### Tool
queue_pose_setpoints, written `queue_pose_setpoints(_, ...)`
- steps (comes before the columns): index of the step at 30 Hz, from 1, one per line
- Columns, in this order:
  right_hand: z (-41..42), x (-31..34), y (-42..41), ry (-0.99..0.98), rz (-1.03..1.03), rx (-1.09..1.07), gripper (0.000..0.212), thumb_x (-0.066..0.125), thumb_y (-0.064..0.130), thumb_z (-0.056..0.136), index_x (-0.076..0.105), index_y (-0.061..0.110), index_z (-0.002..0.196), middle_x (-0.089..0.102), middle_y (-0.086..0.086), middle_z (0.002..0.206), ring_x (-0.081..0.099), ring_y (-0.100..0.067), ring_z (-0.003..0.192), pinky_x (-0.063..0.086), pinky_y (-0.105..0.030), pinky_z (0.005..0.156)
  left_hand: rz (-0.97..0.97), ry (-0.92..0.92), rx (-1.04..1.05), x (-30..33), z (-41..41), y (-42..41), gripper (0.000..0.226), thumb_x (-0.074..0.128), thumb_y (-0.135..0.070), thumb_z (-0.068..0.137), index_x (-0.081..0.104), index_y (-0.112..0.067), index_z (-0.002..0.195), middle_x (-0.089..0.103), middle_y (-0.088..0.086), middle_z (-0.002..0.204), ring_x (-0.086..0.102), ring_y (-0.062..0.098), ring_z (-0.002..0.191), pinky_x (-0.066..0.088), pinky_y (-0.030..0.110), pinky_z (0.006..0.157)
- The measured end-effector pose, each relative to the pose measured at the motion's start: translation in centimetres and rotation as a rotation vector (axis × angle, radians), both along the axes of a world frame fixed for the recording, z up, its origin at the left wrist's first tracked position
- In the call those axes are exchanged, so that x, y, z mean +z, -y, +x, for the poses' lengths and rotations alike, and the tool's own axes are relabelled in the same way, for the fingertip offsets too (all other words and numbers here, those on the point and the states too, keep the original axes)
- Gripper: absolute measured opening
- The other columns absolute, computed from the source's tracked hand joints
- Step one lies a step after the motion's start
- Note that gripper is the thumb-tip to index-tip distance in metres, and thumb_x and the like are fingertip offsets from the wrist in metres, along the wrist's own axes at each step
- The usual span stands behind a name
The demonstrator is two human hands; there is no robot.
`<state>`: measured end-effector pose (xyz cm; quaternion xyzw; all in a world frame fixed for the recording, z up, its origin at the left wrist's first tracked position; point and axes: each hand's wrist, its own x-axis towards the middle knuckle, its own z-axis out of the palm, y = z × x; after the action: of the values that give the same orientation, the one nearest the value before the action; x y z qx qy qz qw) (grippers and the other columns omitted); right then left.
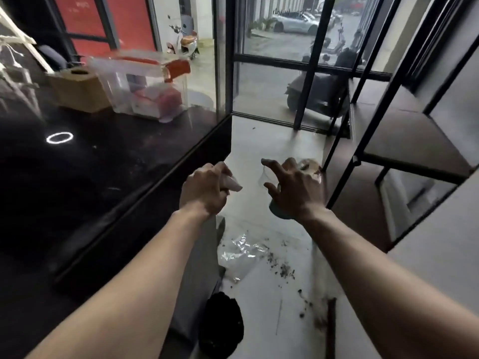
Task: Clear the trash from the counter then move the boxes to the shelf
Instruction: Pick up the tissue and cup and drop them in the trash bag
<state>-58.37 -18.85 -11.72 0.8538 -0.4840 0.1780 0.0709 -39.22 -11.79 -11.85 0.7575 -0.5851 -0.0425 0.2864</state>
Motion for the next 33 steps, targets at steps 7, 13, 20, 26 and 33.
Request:
queue_pose_setpoints(7, 1.4, -11.5, 1.6, 0.032, 0.228, -0.014, 0.055, 0.059, 0.036, 0.094, 0.038, 0.041, 0.145, 0.052, -0.009, 0.119, 0.064, -0.038, 0.082, 0.04, -0.037, 0.062, 0.158, -0.087, 0.016, -11.4, 1.0, 1.4, 0.032, 0.068, -0.015, 0.079, 0.065, -0.03, 0.107, 0.068, -0.003, 0.11, 0.062, 0.026, 0.105, 0.049, 0.035, 0.085)
queue_pose_setpoints(13, 1.8, -23.1, 0.5, 0.003, 0.386, -0.048, 0.056, 0.059, 0.036, 0.094, 0.037, 0.041, 0.145, 0.051, -0.005, 0.119, 0.064, -0.034, 0.078, 0.04, -0.035, 0.059, 0.334, -0.135, 0.057, -23.5, 1.1, 0.7, 0.033, 0.067, -0.018, 0.08, 0.063, -0.031, 0.109, 0.065, 0.001, 0.112, 0.063, 0.028, 0.104, 0.051, 0.038, 0.082)
queue_pose_setpoints(20, 1.5, -38.9, -1.1, -0.021, 0.596, -0.023, 0.052, 0.056, 0.037, 0.097, 0.036, 0.041, 0.145, 0.05, -0.005, 0.118, 0.061, -0.03, 0.079, 0.042, -0.035, 0.055, 0.526, -0.17, 0.159, -39.7, -0.2, -1.8, 0.036, 0.062, -0.017, 0.077, 0.056, -0.035, 0.107, 0.061, -0.001, 0.106, 0.06, 0.027, 0.101, 0.052, 0.04, 0.078)
queue_pose_setpoints(26, -0.5, -50.4, -2.5, -0.085, 0.718, -0.037, 0.052, 0.049, 0.041, 0.1, 0.03, 0.045, 0.148, 0.049, -0.004, 0.123, 0.064, -0.029, 0.083, 0.044, -0.036, 0.056, 0.632, -0.235, 0.226, -53.1, -2.4, -2.5, 0.034, 0.066, -0.02, 0.083, 0.056, -0.03, 0.114, 0.059, 0.002, 0.113, 0.059, 0.03, 0.103, 0.047, 0.039, 0.079)
queue_pose_setpoints(33, -0.6, -60.2, -3.9, -0.088, 0.837, -0.036, 0.056, 0.052, 0.04, 0.098, 0.027, 0.047, 0.147, 0.048, -0.003, 0.122, 0.063, -0.03, 0.079, 0.055, -0.041, 0.058, 0.769, -0.221, 0.215, -63.3, -3.0, -2.9, 0.049, 0.061, -0.023, 0.089, 0.043, -0.029, 0.135, 0.049, 0.004, 0.129, 0.051, 0.029, 0.114, 0.046, 0.041, 0.089)
